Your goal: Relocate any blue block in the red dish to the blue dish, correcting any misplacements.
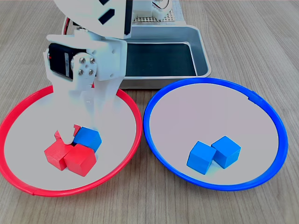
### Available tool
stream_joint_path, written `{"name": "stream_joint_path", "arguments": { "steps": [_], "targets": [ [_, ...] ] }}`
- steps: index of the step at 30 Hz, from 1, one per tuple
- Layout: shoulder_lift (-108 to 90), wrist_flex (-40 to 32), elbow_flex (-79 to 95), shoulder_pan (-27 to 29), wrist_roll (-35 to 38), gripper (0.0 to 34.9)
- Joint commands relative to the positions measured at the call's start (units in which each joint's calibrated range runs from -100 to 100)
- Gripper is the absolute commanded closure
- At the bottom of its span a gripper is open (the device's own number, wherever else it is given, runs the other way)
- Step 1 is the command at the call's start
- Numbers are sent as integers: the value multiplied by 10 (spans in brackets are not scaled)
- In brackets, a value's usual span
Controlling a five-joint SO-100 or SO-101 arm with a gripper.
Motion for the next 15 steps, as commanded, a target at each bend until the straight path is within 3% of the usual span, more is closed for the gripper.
{"name": "stream_joint_path", "arguments": {
  "steps": [1, 15],
  "targets": [
    [-3, 5, -25, 2, -3, 213],
    [-4, 10, -22, -16, -15, 210]
  ]
}}
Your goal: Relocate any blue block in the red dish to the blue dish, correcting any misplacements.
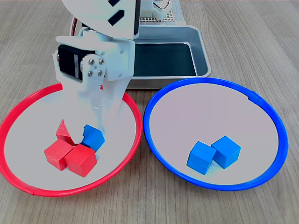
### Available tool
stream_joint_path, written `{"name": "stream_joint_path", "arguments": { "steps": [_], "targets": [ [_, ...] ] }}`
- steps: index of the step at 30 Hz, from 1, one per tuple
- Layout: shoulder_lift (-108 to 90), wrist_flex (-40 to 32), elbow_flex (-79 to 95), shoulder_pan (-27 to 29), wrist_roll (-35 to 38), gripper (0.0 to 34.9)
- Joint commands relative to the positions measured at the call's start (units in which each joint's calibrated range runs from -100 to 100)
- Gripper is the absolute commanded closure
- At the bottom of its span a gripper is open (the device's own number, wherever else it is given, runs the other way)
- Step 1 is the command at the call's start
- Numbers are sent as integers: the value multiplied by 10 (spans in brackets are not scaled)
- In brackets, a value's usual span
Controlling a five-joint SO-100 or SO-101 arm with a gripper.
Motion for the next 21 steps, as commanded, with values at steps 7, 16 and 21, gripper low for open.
{"name": "stream_joint_path", "arguments": {
  "steps": [7, 16, 21],
  "targets": [
    [-12, 1, -17, 1, 0, 208],
    [-15, -23, -1, 17, -1, 204],
    [-15, -23, 7, 16, -8, 206]
  ]
}}
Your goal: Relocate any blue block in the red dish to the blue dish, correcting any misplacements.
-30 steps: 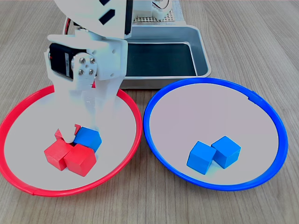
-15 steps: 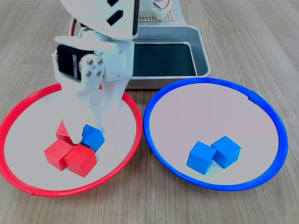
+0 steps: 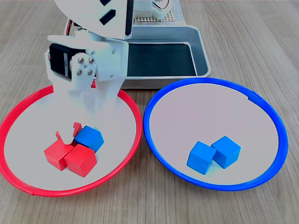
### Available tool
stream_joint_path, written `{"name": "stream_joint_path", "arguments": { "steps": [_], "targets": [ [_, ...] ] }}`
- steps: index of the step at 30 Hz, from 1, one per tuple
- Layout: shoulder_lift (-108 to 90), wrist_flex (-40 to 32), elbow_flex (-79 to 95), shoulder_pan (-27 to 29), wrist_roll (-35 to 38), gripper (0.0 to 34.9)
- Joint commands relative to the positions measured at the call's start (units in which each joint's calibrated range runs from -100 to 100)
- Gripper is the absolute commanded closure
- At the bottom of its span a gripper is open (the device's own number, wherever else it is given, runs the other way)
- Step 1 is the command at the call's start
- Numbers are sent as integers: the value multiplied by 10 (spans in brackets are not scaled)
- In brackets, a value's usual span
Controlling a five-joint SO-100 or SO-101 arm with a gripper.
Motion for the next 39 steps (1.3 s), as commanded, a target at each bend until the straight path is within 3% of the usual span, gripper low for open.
{"name": "stream_joint_path", "arguments": {
  "steps": [1, 24, 39],
  "targets": [
    [-16, -5, 5, 0, -6, 206],
    [-12, -31, 37, -25, -21, 216],
    [22, 44, -44, -17, -47, 230]
  ]
}}
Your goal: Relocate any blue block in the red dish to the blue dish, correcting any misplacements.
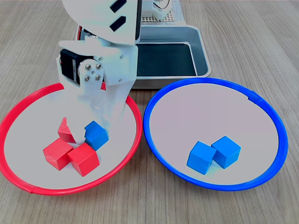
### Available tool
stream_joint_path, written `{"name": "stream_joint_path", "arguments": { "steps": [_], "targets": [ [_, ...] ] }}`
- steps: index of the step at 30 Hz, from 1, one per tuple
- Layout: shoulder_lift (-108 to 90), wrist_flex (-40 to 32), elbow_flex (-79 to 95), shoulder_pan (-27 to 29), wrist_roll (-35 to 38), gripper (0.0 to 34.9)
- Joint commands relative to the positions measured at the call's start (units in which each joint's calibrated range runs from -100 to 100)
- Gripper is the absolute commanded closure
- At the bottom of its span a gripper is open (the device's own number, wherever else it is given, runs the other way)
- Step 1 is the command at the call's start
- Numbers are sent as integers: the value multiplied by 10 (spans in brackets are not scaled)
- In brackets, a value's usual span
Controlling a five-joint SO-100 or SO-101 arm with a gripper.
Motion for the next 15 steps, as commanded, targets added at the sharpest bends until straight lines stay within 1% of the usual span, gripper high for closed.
{"name": "stream_joint_path", "arguments": {
  "steps": [1, 7, 15],
  "targets": [
    [1, 19, -33, 2, -12, 232],
    [17, 41, -61, 10, -33, 235],
    [34, 45, -65, 18, -49, 231]
  ]
}}
